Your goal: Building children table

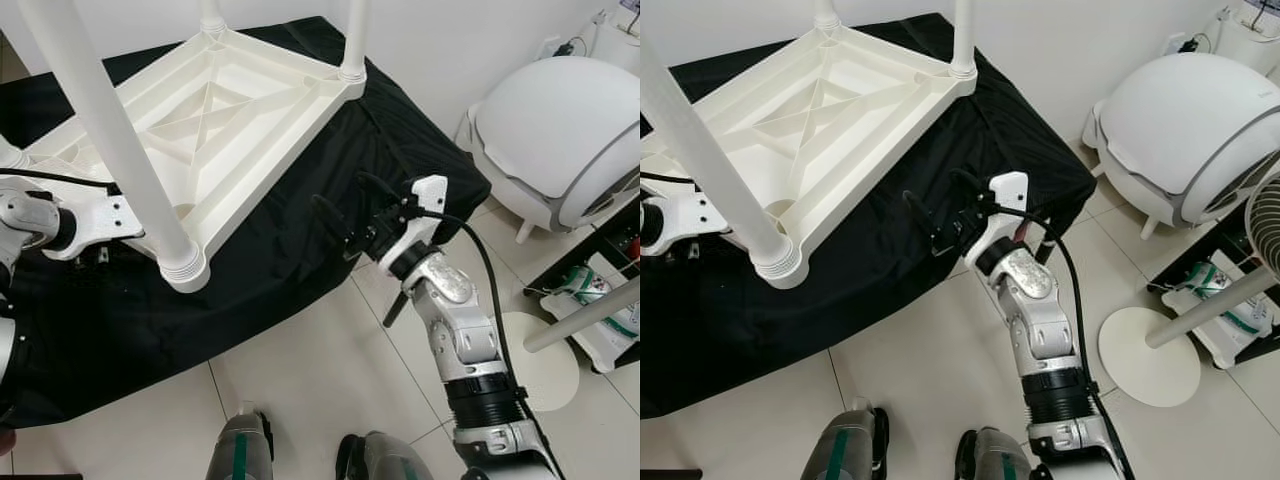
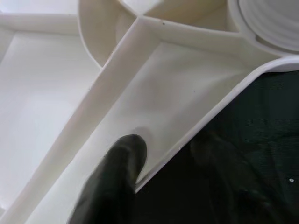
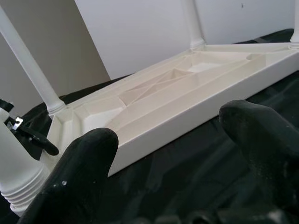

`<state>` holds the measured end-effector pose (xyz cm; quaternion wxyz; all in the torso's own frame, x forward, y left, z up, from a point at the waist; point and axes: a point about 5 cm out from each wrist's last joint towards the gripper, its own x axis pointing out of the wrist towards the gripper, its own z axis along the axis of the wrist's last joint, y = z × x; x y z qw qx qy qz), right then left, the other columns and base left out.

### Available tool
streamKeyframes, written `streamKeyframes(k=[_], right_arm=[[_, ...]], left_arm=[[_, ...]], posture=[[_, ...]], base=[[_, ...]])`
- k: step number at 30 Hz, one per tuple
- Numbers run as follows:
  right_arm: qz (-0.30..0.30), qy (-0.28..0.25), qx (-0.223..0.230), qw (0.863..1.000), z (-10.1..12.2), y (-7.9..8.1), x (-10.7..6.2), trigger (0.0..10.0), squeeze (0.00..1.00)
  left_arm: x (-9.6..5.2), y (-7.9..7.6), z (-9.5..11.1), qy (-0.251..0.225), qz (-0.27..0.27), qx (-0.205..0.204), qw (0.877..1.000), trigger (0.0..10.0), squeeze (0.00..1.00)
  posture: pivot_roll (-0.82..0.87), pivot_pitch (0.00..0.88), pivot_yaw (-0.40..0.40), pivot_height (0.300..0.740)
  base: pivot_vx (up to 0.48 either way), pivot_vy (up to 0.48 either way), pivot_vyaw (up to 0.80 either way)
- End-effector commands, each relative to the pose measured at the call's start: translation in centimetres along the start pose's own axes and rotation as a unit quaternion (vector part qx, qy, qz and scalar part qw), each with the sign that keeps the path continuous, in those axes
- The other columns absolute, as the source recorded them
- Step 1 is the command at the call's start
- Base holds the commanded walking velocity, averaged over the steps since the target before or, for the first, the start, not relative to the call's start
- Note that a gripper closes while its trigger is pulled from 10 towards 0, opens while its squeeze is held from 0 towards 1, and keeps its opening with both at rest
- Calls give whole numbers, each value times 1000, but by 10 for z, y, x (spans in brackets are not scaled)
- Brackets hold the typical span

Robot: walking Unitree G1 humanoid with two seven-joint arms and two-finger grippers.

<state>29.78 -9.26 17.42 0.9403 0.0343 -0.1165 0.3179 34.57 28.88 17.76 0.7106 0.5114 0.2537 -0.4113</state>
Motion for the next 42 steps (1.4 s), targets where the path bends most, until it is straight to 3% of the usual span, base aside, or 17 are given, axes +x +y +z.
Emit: streamKeyframes(k=[1, 11, 17, 20, 27, 32, 33, 42], right_arm=[[-2, -2, 3, 1000, 2, 1, -1, 10000, 0], [-2, 0, 2, 1000, 1, 1, 0, 10000, 0], [-2, 0, 3, 1000, 1, 1, 1, 10000, 0], [-3, -1, 3, 1000, 1, 2, 1, 10000, 0], [-5, -1, 3, 1000, 1, 1, 2, 10000, 0], [-4, -3, 3, 1000, 1, 1, 3, 10000, 0], [-3, -6, 5, 1000, 1, 2, 5, 10000, 0], [0, -9, 8, 1000, 0, 5, 7, 10000, 0]], left_arm=[[3, 2, 0, 7, 21, -2, 1000, 0, 0], [-1, 2, -2, 10, 14, -7, 1000, 0, 0], [1, -7, -8, 9, -11, -15, 1000, 0, 0], [5, -16, -10, -30, -34, -71, 996, 0, 0], [1, -21, -13, -62, -59, -105, 991, 0, 0], [-1, -29, -16, -78, -89, -107, 987, 0, 0], [-2, -38, -20, -85, -109, -106, 985, 0, 0], [-4, -64, -36, -94, -139, -129, 977, 0, 0]], posture=[[-6, 113, 65, 740], [5, 110, 62, 740], [8, 107, 65, 740], [7, 107, 67, 740], [14, 102, 69, 740], [26, 94, 71, 740], [36, 87, 72, 740], [50, 72, 75, 740]], base=[[0, 0, 0], [0, 0, 0], [0, 0, 0], [0, 0, 0], [0, 0, 0], [0, 0, 0], [0, 0, 0], [0, 0, 0]])
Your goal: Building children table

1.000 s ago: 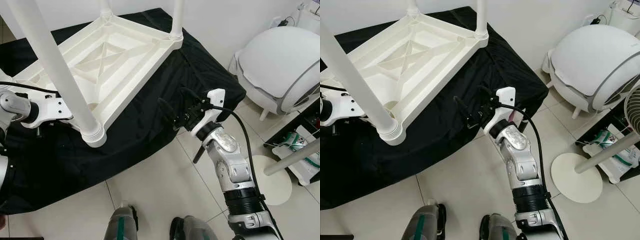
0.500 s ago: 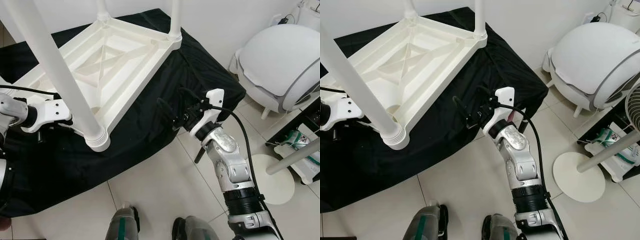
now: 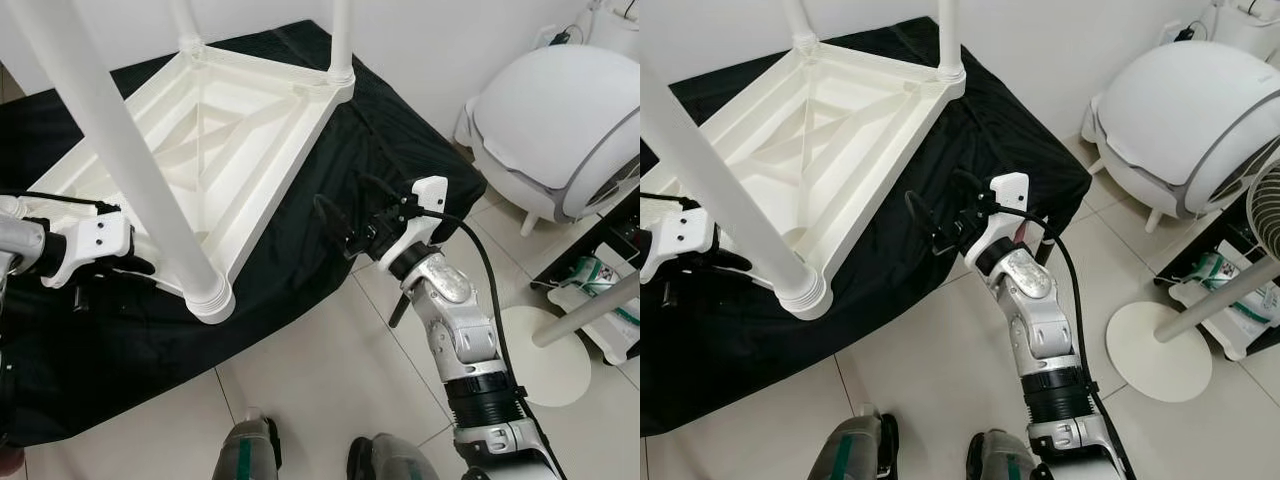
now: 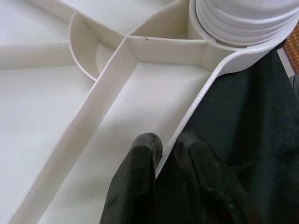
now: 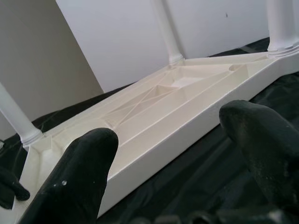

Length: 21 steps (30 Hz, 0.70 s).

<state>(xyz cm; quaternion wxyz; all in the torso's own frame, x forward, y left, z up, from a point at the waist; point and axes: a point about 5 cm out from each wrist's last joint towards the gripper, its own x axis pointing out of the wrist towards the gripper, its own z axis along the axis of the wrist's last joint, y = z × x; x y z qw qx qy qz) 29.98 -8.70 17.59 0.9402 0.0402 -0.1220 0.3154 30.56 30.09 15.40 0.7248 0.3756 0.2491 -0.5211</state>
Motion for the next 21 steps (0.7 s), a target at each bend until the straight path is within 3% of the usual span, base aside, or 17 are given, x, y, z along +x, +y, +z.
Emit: streamKeyframes(k=[1, 8, 11, 12, 14, 15, 16, 21], right_arm=[[3, -2, 5, 1000, -1, 2, 2, 10000, 0], [2, -4, 6, 1000, -2, 2, 3, 10000, 0], [3, -5, 6, 1000, -2, 2, 4, 10000, 0], [3, -5, 6, 1000, -2, 2, 4, 10000, 0], [5, -5, 5, 1000, -2, 2, 4, 10000, 0], [5, -5, 5, 1000, -2, 2, 4, 10000, 0], [6, -4, 4, 1000, -2, 1, 5, 10000, 0], [7, -4, 4, 1000, -2, 1, 5, 10000, 0]], left_arm=[[2, -21, -25, 17, -27, -68, 997, 0, 0], [-1, -41, -35, -5, -31, -92, 995, 0, 0], [-5, -61, -40, -18, -32, -106, 994, 0, 0], [-5, -61, -40, -18, -32, -106, 994, 0, 0], [-1, -79, -38, -32, -47, -114, 992, 0, 0], [-1, -79, -38, -32, -47, -114, 992, 0, 0], [4, -93, -33, -42, -64, -112, 991, 0, 0], [6, -104, -24, -52, -77, -103, 990, 0, 0]], posture=[[56, 69, 75, 740], [63, 63, 76, 740], [70, 67, 72, 740], [70, 67, 72, 740], [78, 77, 64, 740], [78, 77, 64, 740], [81, 81, 61, 740], [84, 88, 60, 740]], base=[[0, 0, 0], [0, 0, 0], [0, 0, 0], [0, 0, 0], [0, 0, 0], [0, 0, 0], [0, 0, 0], [0, 0, 0]])
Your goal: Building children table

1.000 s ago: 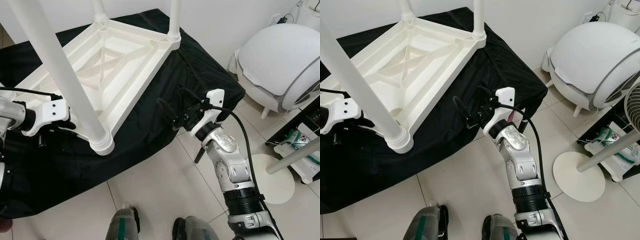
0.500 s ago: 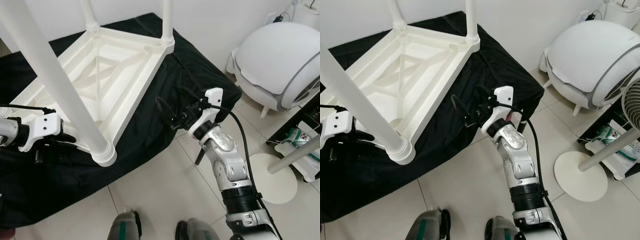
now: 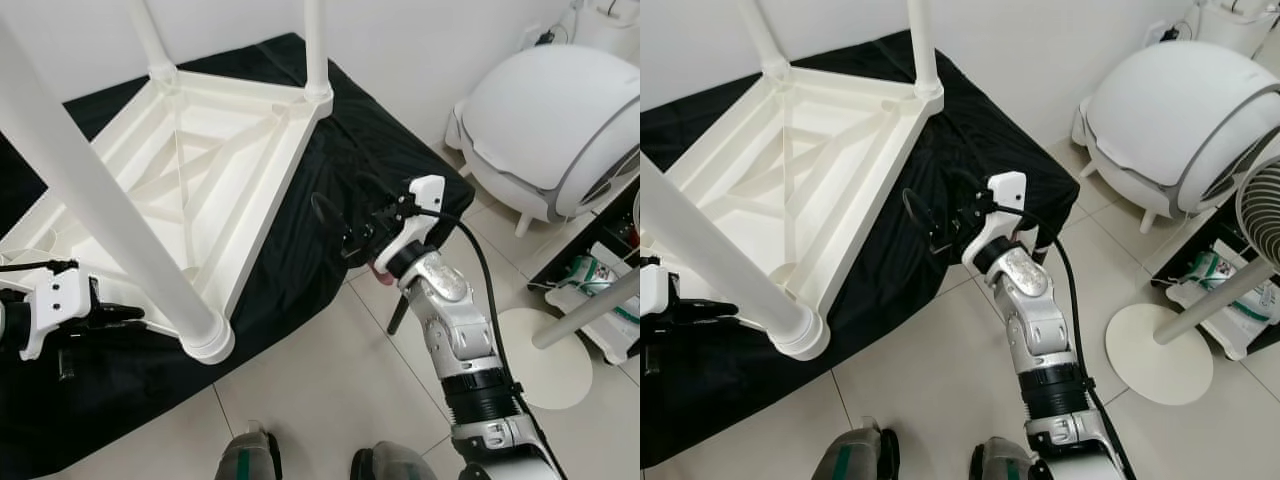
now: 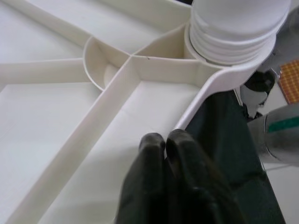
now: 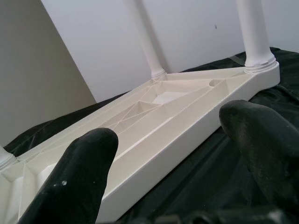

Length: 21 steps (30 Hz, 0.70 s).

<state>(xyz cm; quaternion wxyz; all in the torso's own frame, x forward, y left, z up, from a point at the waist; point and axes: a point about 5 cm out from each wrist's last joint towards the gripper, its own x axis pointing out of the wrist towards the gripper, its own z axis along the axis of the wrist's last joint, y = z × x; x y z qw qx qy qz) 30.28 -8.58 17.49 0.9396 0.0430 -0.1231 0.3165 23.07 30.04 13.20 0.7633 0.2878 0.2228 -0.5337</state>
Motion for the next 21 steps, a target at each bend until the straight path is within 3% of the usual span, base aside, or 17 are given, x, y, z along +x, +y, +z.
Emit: streamKeyframes(k=[1, 9, 10, 11, 12, 18, 19, 21], right_arm=[[6, -2, 2, 1000, 0, 1, 2, 10000, 0], [4, -1, -1, 1000, 0, -1, 1, 10000, 0], [2, 0, -1, 1000, -1, -1, 0, 10000, 0], [2, 0, -1, 1000, -1, -1, 0, 10000, 0], [2, 1, -1, 1000, -1, -1, 0, 10000, 0], [3, 4, -3, 1000, -2, -3, -1, 10000, 0], [3, 4, -4, 1000, -1, -3, -1, 10000, 0], [3, 4, -4, 1000, -1, -3, -1, 10000, 0]], left_arm=[[12, -25, -19, 32, -71, -48, 996, 0, 0], [13, -39, -1, 3, -79, -65, 995, 0, 0], [17, -34, 7, -11, -52, -65, 996, 6471, 0], [17, -34, 7, -11, -52, -65, 996, 6471, 0], [18, -31, 11, -18, -43, -64, 997, 10000, 0], [18, -6, 30, -63, 7, -70, 996, 10000, 0], [17, 1, 37, -81, 26, -74, 994, 10000, 745], [17, 1, 37, -81, 26, -74, 994, 10000, 745]], posture=[[84, 88, 60, 740], [76, 96, 62, 740], [72, 99, 60, 740], [72, 99, 60, 740], [68, 99, 58, 740], [60, 101, 50, 740], [56, 100, 49, 740], [56, 100, 49, 740]], base=[[0, 0, 0], [0, 0, 0], [0, 0, 0], [0, 0, 0], [0, 0, 0], [0, 0, 0], [0, 0, 0], [0, 0, 0]])
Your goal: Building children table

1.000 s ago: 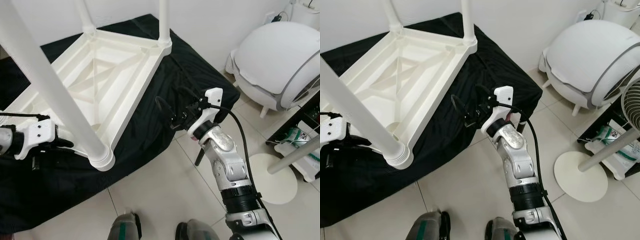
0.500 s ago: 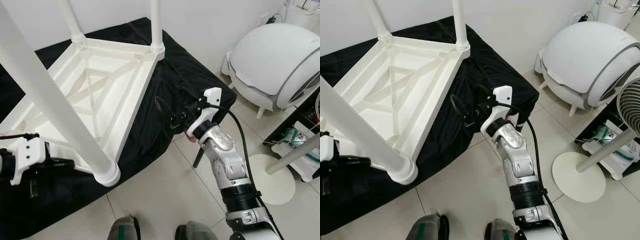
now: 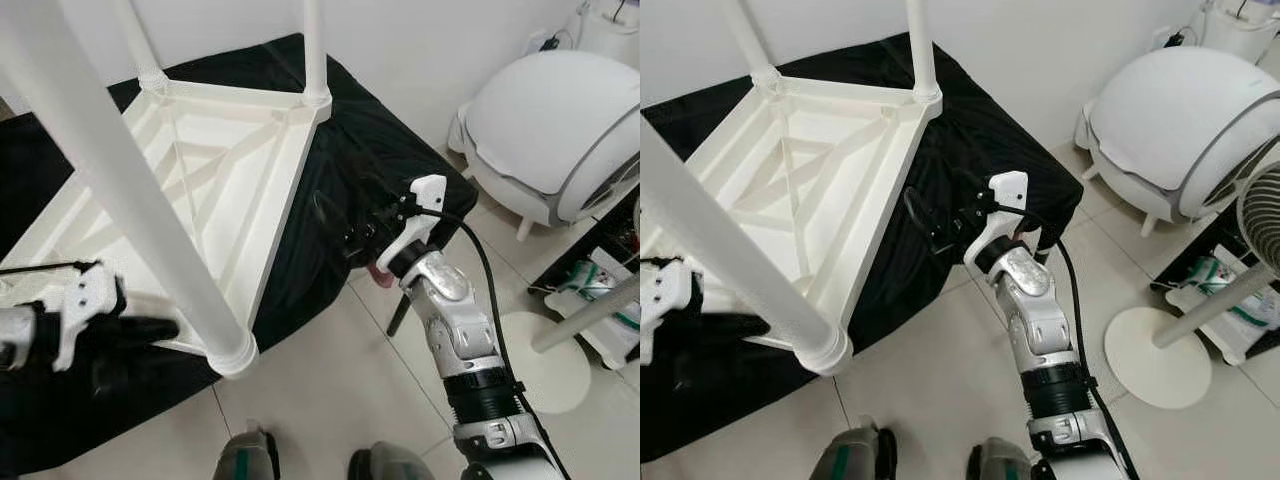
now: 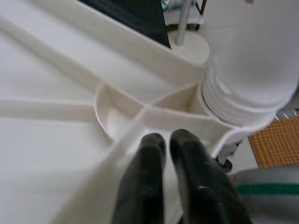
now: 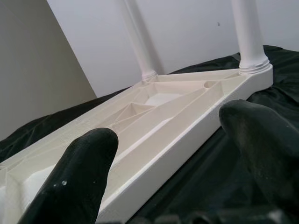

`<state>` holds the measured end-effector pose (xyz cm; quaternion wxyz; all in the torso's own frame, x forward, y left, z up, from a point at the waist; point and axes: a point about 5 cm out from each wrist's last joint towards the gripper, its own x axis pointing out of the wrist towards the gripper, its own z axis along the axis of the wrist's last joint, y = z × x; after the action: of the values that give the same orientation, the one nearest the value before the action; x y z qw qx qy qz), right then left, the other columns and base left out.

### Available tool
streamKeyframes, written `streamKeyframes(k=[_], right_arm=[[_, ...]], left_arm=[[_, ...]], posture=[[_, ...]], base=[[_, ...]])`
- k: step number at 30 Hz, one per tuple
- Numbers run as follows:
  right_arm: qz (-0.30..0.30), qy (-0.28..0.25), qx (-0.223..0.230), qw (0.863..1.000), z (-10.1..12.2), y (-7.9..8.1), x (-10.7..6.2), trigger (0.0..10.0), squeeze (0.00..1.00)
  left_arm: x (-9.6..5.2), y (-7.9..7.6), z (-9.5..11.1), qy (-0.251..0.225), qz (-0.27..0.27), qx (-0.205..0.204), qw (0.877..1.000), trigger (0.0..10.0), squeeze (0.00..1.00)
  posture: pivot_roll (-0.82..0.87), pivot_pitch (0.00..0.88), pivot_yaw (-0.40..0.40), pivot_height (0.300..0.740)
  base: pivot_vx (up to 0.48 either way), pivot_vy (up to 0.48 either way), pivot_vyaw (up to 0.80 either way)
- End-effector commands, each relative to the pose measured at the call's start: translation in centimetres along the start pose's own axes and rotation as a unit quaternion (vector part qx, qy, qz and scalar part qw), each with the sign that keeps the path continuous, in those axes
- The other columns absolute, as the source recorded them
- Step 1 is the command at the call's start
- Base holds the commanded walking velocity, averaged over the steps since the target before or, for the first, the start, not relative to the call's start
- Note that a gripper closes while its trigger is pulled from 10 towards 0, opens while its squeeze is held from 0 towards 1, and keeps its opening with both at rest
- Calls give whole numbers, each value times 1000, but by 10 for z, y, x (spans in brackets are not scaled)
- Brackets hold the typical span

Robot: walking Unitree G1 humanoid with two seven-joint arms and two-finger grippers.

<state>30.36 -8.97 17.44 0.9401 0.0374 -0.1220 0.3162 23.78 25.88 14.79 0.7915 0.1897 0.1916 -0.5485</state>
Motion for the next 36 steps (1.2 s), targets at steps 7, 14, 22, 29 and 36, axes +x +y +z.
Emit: streamKeyframes(k=[7, 14, 22, 29, 36], right_arm=[[-6, 0, 3, 1000, -1, -3, 1, 10000, 0], [-26, -9, 5, 1000, 1, -6, 4, 10000, 0], [-57, -18, 9, 998, 2, -11, 8, 10000, 0], [-137, -18, 9, 990, 2, -27, 9, 10000, 0], [-135, -18, 10, 991, 2, -27, 11, 10000, 0]], left_arm=[[-7, 29, 29, -64, 112, 2, 992, 10000, 1000], [-10, 45, 47, -107, 173, -11, 979, 10000, 0], [1, 58, 57, -153, 231, -28, 960, 10000, 0], [1, 84, 65, -182, 344, -75, 918, 10000, 0], [6, 94, 62, -151, 379, -58, 911, 10000, 0]], posture=[[49, 89, 36, 740], [48, 74, 36, 740], [49, 61, 31, 740], [46, 53, 28, 740], [51, 65, 20, 740]], base=[[0, 0, 0], [0, 0, 0], [0, 0, 0], [0, 0, 0], [0, 0, 0]])
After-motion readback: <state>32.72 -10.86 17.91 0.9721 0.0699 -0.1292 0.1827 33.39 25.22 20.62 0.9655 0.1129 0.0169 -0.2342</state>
